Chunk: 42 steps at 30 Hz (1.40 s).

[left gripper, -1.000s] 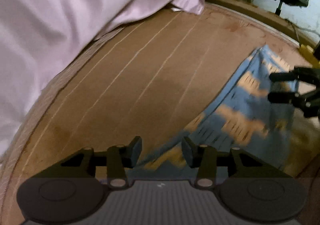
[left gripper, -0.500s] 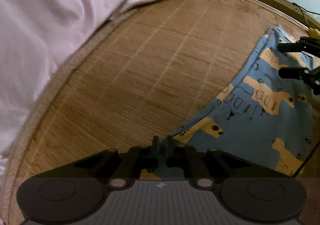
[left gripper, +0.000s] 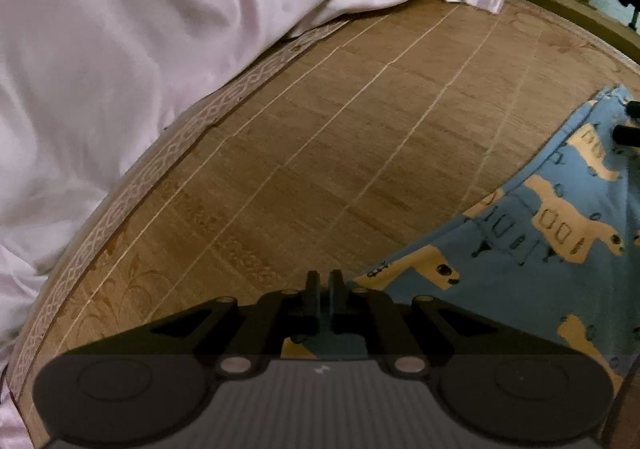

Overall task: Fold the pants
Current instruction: 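Release the cuffs and smooth the folded pants flat with both grippers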

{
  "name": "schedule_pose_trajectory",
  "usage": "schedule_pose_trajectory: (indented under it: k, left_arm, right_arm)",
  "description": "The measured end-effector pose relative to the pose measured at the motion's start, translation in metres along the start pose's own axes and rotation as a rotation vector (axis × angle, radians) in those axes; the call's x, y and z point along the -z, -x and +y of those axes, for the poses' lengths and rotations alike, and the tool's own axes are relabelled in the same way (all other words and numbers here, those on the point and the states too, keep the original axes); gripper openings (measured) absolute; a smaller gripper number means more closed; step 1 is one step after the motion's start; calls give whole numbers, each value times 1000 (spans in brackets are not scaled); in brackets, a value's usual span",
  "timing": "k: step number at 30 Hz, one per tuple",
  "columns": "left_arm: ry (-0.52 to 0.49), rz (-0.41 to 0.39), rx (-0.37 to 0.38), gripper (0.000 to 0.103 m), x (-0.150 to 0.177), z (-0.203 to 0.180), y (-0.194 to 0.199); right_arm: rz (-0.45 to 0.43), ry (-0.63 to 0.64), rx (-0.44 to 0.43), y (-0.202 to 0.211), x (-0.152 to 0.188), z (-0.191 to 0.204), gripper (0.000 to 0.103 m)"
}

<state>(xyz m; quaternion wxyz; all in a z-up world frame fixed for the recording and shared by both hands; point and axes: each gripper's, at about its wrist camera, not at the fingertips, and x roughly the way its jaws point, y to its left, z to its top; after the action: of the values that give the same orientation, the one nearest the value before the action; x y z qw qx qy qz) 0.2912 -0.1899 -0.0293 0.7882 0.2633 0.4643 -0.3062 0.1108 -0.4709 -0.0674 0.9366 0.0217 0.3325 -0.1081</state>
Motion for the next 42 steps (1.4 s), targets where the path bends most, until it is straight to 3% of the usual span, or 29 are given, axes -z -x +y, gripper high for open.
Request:
schedule_pose_trajectory:
  k: [3, 6, 8, 11, 13, 16, 18, 20, 22, 24, 30, 34, 42]
  left_arm:
    - [49, -36, 47, 20, 9, 1, 12]
    - [101, -79, 89, 26, 28, -7, 29]
    - [112, -83, 57, 36, 44, -16, 38]
    - [146, -59, 21, 46, 74, -16, 42]
    - [172, -26, -5, 46, 93, -10, 40]
    - [256, -48, -9, 62, 119, 5, 47]
    - [295, -52, -3, 63, 132, 14, 53]
    - [301, -49, -8, 67, 142, 20, 58]
    - [287, -42, -14, 70, 148, 23, 63]
    - [261, -34, -27, 72, 154, 24, 68]
    - [269, -18, -38, 74, 157, 24, 72]
    - [312, -50, -17, 80, 150, 19, 82]
    - [258, -103, 7, 82, 135, -1, 96]
  right_arm:
    - [-69, 26, -19, 13, -1, 6, 82]
    - [-120, 21, -206, 27, -6, 15, 85]
    - [-122, 128, -284, 35, -4, 34, 86]
    - [-59, 271, -269, 40, 5, 65, 86]
    - [8, 324, -230, 42, 12, 77, 86]
    - [116, 346, -176, 50, 22, 80, 87]
    - [168, 304, -161, 52, 23, 75, 91]
    - [229, 277, -169, 55, 21, 71, 91]
    - [274, 331, -148, 58, 21, 72, 91]
    - [260, 396, -155, 68, 21, 74, 91]
    - [203, 327, -205, 74, -8, 79, 97]
    - [126, 185, -275, 86, -21, 91, 102]
    - [126, -44, -272, 84, -29, 90, 102]
